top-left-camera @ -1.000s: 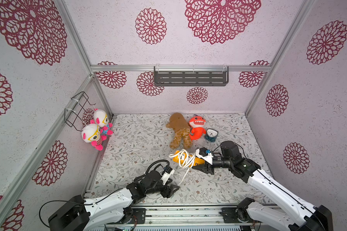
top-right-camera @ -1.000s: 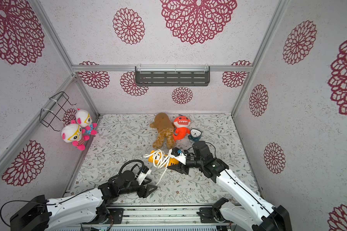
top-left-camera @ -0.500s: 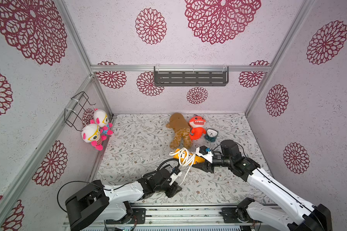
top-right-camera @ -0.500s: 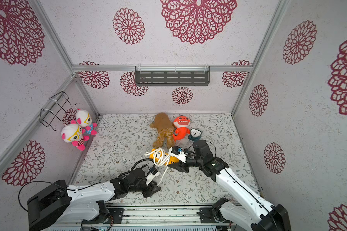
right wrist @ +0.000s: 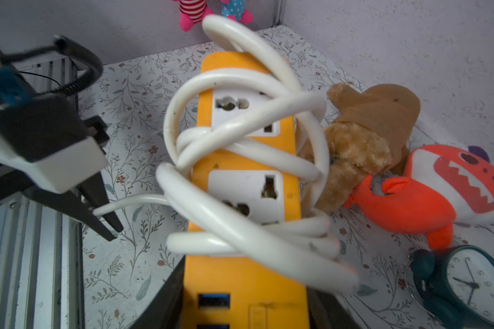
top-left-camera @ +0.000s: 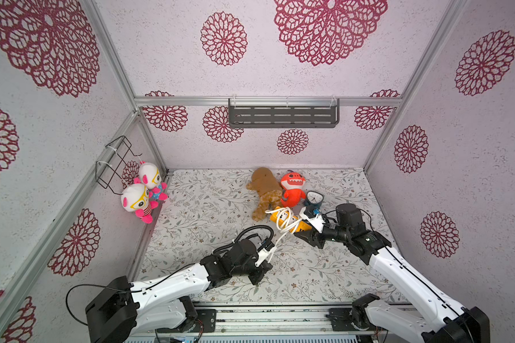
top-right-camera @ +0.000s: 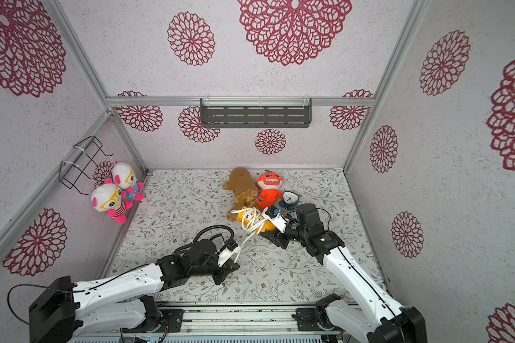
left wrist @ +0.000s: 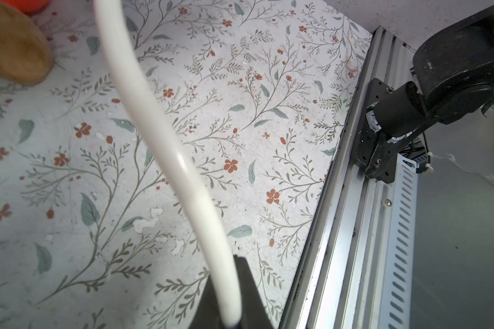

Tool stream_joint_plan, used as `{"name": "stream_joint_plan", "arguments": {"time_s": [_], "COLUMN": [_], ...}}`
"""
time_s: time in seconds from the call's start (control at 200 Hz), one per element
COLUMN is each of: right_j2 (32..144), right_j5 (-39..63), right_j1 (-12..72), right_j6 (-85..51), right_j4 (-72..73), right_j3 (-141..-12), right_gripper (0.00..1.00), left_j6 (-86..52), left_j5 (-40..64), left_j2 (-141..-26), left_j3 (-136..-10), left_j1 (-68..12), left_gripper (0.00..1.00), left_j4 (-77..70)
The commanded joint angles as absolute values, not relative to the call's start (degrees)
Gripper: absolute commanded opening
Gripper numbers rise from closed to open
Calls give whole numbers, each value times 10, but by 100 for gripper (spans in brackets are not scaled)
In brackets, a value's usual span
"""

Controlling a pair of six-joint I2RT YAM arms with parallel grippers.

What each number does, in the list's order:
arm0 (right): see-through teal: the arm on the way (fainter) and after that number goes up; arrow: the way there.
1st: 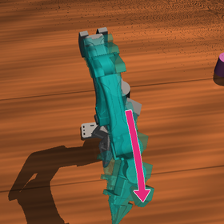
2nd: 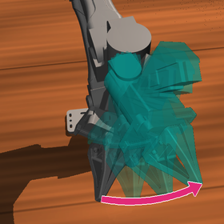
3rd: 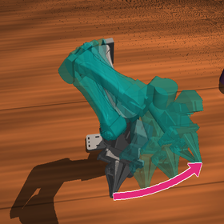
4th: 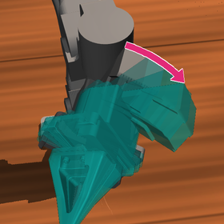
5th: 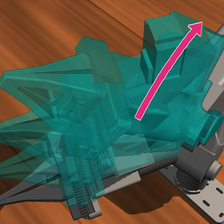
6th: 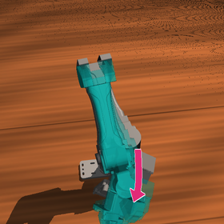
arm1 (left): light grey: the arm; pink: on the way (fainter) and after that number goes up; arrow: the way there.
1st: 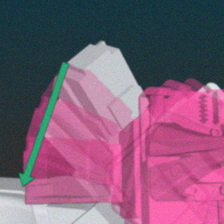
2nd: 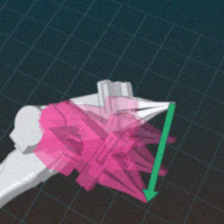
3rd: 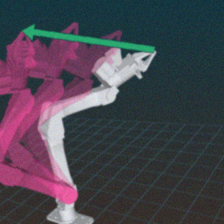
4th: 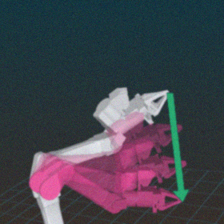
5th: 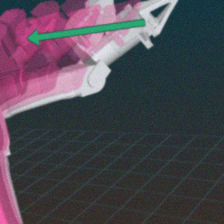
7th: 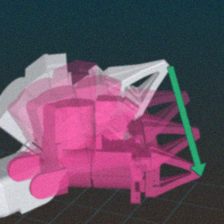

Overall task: Wrap the cord around the power strip
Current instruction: Wrap the power cord around the power strip.

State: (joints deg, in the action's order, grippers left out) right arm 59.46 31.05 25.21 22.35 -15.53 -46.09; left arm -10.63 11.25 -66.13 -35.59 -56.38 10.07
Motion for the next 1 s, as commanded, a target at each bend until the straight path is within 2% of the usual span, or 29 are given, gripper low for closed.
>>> {"name": "stream_joint_plan", "arguments": {"time_s": [0.0, 0.23, 0.49, 0.891, 0.996], "right_j2": [605, 626, 627, 628, 635], "right_j5": [278, 253, 222, 266, 271], "right_j1": [248, 251, 275, 331, 341], "right_j6": [219, 268, 330, 422, 434], "right_j4": [-158, -212, -271, -265, -263], "right_j3": [-500, -512, -506, -468, -467], "right_gripper": [0, 0, 0, 0, 0], "left_j6": [-37, 76, 220, 355, 378], "left_j5": [116, 100, -11, -24, 1], "left_j2": [-664, -714, -757, -766, -762], "left_j3": [-419, -563, -683, -722, -725], "left_j1": [-570, -571, -565, -508, -490], "left_gripper": [0, 0, 0, 0, 0], "left_j4": [189, 327, 450, 403, 375]}}
